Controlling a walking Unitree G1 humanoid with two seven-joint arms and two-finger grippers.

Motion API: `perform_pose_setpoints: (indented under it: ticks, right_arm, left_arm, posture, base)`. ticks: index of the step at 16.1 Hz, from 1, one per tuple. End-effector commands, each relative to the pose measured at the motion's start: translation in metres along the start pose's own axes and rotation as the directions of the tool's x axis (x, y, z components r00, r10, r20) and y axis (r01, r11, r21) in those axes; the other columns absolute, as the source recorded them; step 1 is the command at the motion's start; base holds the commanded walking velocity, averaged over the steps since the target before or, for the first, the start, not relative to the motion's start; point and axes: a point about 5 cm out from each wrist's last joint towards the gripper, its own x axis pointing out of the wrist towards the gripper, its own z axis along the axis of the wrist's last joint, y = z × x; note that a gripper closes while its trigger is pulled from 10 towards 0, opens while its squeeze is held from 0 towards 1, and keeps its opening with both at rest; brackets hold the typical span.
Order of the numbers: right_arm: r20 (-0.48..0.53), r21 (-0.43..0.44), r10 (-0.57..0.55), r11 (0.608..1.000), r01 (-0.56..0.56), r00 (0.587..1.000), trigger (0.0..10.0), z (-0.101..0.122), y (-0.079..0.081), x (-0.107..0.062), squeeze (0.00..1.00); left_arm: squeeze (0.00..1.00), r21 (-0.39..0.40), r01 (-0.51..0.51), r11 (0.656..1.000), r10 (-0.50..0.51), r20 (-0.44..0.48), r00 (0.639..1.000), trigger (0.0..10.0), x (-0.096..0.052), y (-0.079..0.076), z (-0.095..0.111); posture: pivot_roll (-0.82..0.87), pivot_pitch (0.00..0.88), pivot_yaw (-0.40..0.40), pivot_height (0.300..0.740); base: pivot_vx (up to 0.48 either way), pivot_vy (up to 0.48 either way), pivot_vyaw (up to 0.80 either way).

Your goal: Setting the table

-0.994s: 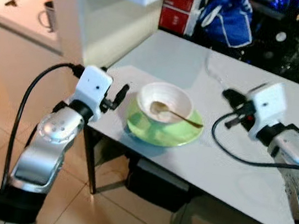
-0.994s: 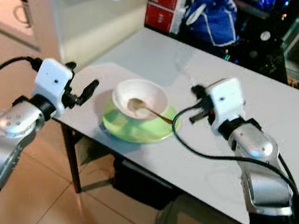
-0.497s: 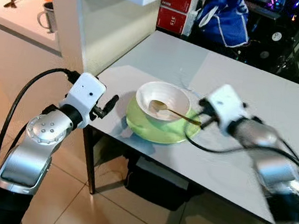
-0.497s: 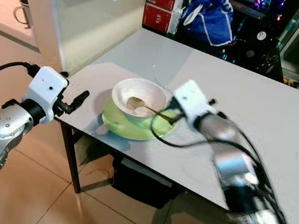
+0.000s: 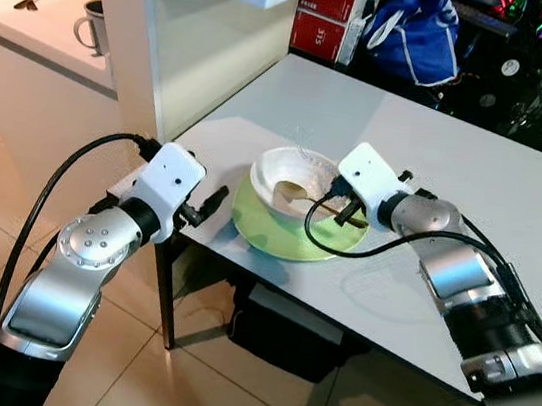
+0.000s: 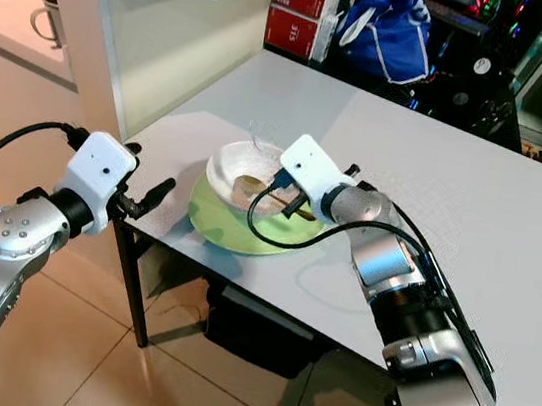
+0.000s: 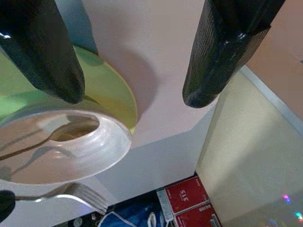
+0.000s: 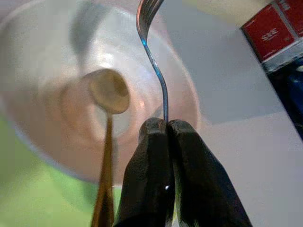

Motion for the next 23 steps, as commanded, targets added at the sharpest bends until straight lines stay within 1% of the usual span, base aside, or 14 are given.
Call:
perform_pose_setpoints:
  ticks: [1, 6, 9, 10, 12, 14, 15, 16, 21, 22, 23]
  right_arm:
    - [-0.005, -0.029, 0.024, 0.999, -0.024, 1.0, 10.0, 0.005, -0.002, 0.002, 0.0]
    - [-0.009, 0.009, 0.061, 0.998, -0.061, 0.998, 10.0, 0.007, 0.005, 0.008, 0.0]
    - [-0.008, 0.036, 0.062, 0.997, -0.061, 0.998, 10.0, 0.009, 0.004, 0.011, 0.0]
    - [-0.009, 0.049, 0.051, 0.998, -0.05, 0.999, 10.0, 0.01, 0.002, 0.012, 0.0]
    - [-0.008, 0.06, 0.046, 0.997, -0.046, 0.999, 10.0, 0.011, 0.0, 0.013, 0.0]
    - [-0.007, 0.066, 0.044, 0.997, -0.043, 0.999, 10.0, 0.012, -0.001, 0.013, 0.67]
    - [-0.006, 0.069, 0.043, 0.997, -0.043, 0.999, 10.0, 0.012, -0.002, 0.013, 0.81]
    - [-0.006, 0.07, 0.043, 0.997, -0.043, 0.999, 10.0, 0.012, -0.002, 0.013, 0.84]
    - [0.02, 0.078, 0.041, 0.996, -0.043, 0.999, 10.0, 0.016, -0.004, 0.013, 0.81]
    - [0.07, 0.11, 0.022, 0.993, -0.029, 0.997, 10.0, 0.024, -0.009, 0.011, 0.46]
    - [0.144, 0.19, -0.015, 0.982, -0.013, 0.99, 10.0, 0.032, -0.016, 0.006, 0.0]
  left_arm:
    - [0.0, 0.008, 0.033, 0.999, -0.033, 0.002, 0.999, 10.0, 0.0, -0.006, 0.002]
    - [0.0, 0.0, 0.068, 0.998, -0.068, -0.022, 0.997, 10.0, -0.003, -0.01, -0.001]
    - [0.0, -0.03, 0.122, 0.992, -0.123, -0.024, 0.992, 10.0, -0.005, -0.016, -0.002]
    - [0.0, -0.048, 0.155, 0.987, -0.156, -0.022, 0.987, 10.0, -0.007, -0.02, -0.002]
    - [0.0, -0.06, 0.177, 0.982, -0.178, -0.019, 0.984, 10.0, -0.008, -0.023, -0.001]
    - [0.0, -0.063, 0.185, 0.981, -0.186, -0.02, 0.982, 10.0, -0.008, -0.023, -0.001]
    - [0.0, -0.064, 0.186, 0.98, -0.188, -0.021, 0.982, 10.0, -0.008, -0.023, -0.001]
    - [0.0, -0.064, 0.187, 0.98, -0.189, -0.021, 0.982, 10.0, -0.008, -0.023, -0.001]
    - [0.0, -0.064, 0.187, 0.98, -0.189, -0.021, 0.982, 10.0, -0.008, -0.023, 0.001]
    - [0.0, -0.06, 0.164, 0.985, -0.165, -0.016, 0.986, 10.0, -0.007, -0.02, 0.002]
    - [0.0, -0.042, 0.133, 0.99, -0.133, -0.008, 0.991, 10.0, -0.005, -0.018, 0.003]
  posture:
    - [0.03, 0.0, -0.056, 0.74]
    - [0.03, 0.0, -0.063, 0.74]
    - [0.03, 0.0, -0.065, 0.74]
    - [0.03, 0.0, -0.064, 0.74]
    - [0.03, 0.0, -0.063, 0.74]
    - [0.03, 0.0, -0.061, 0.74]
    - [0.03, 0.0, -0.06, 0.74]
    - [0.03, 0.0, -0.06, 0.74]
    - [0.03, 0.0, -0.058, 0.74]
    - [0.03, 0.0, -0.058, 0.74]
    - [0.04, 0.0, -0.067, 0.74]
  base:
    - [0.0, 0.0, 0.0]
    - [0.0, 0.0, 0.0]
    - [0.0, 0.0, 0.0]
    - [0.0, 0.0, 0.0]
    - [0.0, 0.0, 0.0]
    - [0.0, 0.0, 0.0]
    - [0.0, 0.0, 0.0]
    - [0.0, 0.0, 0.0]
    - [0.0, 0.0, 0.0]
    - [0.0, 0.0, 0.0]
    - [0.0, 0.0, 0.0]
